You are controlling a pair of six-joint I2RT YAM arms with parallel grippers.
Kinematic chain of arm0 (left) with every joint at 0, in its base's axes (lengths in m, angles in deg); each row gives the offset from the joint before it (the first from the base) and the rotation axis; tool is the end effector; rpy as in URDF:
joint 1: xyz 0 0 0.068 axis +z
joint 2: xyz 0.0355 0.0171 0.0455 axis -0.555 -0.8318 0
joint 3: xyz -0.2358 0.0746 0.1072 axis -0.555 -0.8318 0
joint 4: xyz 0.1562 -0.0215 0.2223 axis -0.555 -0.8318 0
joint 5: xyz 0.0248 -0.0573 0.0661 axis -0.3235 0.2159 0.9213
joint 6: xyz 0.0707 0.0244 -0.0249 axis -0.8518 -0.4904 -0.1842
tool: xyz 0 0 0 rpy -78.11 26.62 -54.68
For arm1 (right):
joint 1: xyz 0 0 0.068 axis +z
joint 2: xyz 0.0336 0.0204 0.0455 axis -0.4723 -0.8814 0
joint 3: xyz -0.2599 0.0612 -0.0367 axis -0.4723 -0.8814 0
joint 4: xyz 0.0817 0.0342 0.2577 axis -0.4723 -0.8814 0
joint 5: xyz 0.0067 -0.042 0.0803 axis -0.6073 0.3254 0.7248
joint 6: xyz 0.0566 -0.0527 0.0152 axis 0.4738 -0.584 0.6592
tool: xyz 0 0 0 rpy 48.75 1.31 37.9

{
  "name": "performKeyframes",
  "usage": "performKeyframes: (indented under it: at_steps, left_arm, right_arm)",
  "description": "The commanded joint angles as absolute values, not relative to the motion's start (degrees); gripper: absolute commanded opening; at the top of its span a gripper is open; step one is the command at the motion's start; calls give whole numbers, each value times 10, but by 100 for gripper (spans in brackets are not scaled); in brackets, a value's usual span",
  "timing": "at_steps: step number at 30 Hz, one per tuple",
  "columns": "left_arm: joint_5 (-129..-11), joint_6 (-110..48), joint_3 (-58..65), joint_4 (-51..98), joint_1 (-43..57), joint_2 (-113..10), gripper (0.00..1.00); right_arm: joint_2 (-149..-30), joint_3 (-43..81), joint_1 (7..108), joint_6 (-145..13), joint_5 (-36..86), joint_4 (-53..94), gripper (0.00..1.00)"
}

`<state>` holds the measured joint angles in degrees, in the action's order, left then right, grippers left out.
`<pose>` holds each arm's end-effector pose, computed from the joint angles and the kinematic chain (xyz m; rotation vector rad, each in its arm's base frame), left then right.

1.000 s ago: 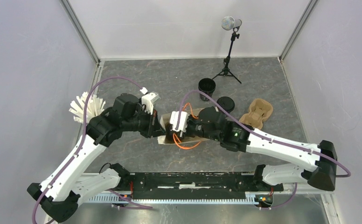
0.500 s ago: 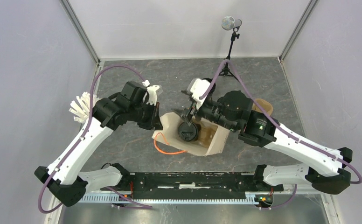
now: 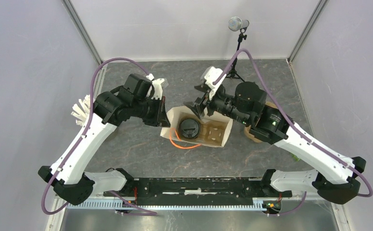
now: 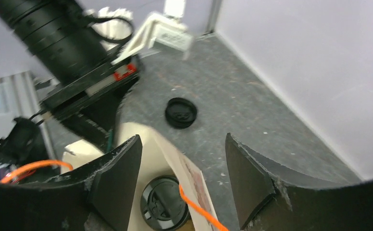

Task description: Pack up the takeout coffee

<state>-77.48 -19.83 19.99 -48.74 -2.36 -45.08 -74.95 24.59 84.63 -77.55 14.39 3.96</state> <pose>0.1820 -0.1553 0.3906 0.4262 2.5425 -0.7583 0.1645 0.2424 0.4674 -0.8153 1.4470 0.6559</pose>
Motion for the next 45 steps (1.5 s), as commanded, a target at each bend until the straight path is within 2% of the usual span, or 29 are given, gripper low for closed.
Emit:
performKeyframes:
  at_steps: [1,7,16,25,41,45]
  left_arm:
    - [-812,-129,207,-474,-21,-453,4]
    - [-804,-103,195,-486,-21,-451,4]
    - [-785,-84,156,-507,-19,-453,5]
    - [-770,-121,152,-483,-11,-449,6]
    - [-747,-135,141,-471,-10,-437,8]
    - [-719,-159,144,-472,-9,-436,15]
  right_arm:
    - [-750,221,844,-755,234,35,70]
    - [-780,225,843,-729,235,18,70]
    - [-858,305,843,-655,319,-74,70]
    - [-874,332,796,-546,505,-77,71]
    - [-854,279,789,-282,688,107,73]
    - [-837,281,776,-231,690,198,73]
